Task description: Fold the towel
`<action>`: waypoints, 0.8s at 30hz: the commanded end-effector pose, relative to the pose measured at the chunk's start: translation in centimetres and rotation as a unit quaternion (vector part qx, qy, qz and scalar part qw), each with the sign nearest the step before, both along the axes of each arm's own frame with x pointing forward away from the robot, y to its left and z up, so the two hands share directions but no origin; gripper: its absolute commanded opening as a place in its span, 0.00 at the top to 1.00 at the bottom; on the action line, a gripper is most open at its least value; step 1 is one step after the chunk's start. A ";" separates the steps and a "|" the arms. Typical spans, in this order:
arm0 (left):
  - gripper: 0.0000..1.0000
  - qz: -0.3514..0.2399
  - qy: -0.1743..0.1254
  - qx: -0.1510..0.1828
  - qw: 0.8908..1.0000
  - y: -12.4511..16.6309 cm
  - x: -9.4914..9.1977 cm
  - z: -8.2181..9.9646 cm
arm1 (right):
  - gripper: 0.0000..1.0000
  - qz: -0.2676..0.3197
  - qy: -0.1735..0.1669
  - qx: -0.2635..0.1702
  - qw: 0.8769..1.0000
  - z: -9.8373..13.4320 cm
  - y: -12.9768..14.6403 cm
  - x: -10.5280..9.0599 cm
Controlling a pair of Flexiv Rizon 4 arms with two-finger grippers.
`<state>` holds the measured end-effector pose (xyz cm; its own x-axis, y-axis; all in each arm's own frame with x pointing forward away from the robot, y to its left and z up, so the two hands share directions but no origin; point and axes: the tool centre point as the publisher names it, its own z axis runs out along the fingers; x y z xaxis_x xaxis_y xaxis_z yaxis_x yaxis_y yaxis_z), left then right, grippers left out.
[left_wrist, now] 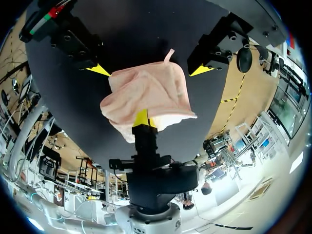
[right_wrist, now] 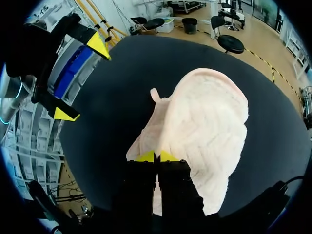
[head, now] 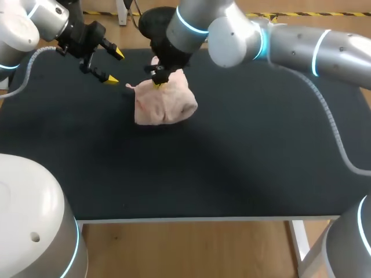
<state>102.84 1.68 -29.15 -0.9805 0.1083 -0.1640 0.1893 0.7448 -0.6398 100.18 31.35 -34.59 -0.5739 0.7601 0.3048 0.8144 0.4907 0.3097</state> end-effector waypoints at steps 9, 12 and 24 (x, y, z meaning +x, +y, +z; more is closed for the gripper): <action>0.00 -0.001 -0.002 -0.001 1.000 0.0 0.0 -0.1 | 1.00 0.036 0.005 -0.028 0.999 -2.7 1.3 -0.4; 0.00 -0.001 -0.002 -0.001 1.000 0.0 0.0 -0.1 | 1.00 0.060 0.004 -0.042 0.997 -3.6 1.2 -0.8; 0.00 -0.001 -0.002 -0.001 1.000 0.0 0.0 -0.1 | 0.00 0.087 -0.038 -0.017 0.995 -2.9 -1.5 -0.7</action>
